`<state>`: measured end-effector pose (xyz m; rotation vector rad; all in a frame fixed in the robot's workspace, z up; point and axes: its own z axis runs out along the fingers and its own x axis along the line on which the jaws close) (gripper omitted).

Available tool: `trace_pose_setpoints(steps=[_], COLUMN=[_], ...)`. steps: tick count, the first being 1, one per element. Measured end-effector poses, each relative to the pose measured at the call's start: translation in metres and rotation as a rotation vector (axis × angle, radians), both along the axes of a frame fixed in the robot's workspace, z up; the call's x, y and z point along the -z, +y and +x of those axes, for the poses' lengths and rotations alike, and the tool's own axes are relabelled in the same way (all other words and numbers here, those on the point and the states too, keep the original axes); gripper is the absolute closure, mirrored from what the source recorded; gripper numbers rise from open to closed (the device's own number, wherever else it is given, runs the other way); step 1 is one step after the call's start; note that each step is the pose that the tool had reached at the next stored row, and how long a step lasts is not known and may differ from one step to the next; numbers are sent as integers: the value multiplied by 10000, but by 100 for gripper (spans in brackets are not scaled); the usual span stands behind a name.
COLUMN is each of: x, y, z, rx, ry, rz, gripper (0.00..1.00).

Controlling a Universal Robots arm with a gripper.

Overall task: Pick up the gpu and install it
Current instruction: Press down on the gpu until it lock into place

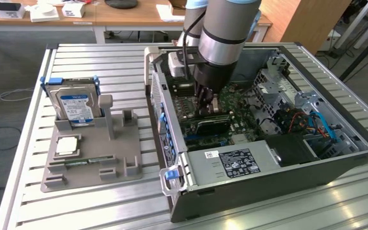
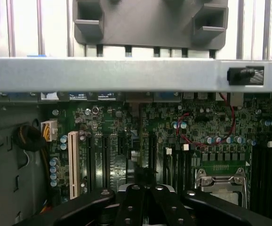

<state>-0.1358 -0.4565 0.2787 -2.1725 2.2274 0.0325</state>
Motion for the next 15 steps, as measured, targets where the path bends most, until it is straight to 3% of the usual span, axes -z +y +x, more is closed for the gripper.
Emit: trace_pose_setpoints(steps=[4, 9, 15], x=[0, -1, -110], y=[0, -1, 0], z=[108, 118, 120], rx=[-1, 0, 0], ry=[1, 1, 0], rz=[0, -2, -1], gripper=[89, 89, 89])
